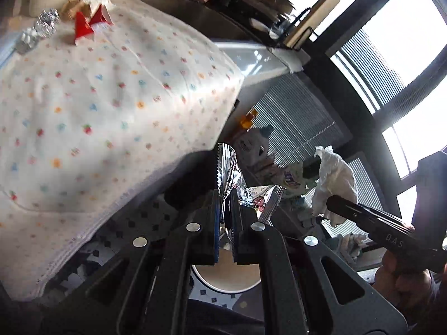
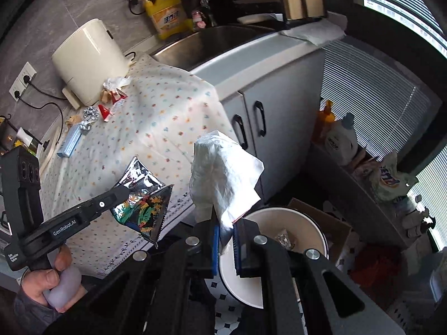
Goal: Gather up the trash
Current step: 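Carry the foil and tissue over the trash bin and open both tools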
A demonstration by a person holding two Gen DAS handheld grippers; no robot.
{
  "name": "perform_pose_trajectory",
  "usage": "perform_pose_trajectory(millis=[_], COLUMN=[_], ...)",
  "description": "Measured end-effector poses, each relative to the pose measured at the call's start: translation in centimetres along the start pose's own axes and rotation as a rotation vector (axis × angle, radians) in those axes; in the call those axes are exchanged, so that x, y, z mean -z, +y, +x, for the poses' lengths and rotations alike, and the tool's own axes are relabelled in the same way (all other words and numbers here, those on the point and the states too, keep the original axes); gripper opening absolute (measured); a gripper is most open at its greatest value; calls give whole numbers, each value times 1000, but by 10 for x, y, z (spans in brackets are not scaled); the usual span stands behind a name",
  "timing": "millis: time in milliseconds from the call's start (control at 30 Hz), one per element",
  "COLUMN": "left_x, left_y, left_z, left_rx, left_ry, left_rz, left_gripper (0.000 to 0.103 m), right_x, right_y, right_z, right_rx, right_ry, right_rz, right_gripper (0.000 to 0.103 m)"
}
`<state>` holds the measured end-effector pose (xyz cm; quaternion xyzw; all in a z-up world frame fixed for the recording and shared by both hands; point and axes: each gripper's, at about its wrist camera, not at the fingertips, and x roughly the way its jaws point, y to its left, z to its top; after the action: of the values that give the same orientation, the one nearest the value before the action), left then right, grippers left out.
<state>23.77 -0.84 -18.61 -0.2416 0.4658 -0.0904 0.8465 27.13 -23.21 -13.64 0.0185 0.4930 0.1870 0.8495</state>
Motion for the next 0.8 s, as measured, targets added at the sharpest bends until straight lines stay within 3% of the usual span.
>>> perform_pose_trajectory(millis=[333,467,533,600,667,800], left_x=[54,64,67,68,66,57], left_y=[-35,-40,-39,-36,-34,-33], left_z=[103,128,138,143,135,115], left_rx=[67,53,40,20,11,-37], left_ry=[196,245,279,303,273,239], left_rz=[-19,-18,-32,-47,-53,-25], left_gripper=[7,8,17,59,70,74], right_x=[40,52,57,60,62,65], right_y=[-68,-84,-90,-94,-98,-93], right_z=[-15,-16,-16,-14,-8,7], right_rx=[108,126,127,124,116,91], right_ry=[41,58,65,69,84,131], right_rz=[61,79,89,103,118,112], right_gripper=[9,9,9,9,9,9])
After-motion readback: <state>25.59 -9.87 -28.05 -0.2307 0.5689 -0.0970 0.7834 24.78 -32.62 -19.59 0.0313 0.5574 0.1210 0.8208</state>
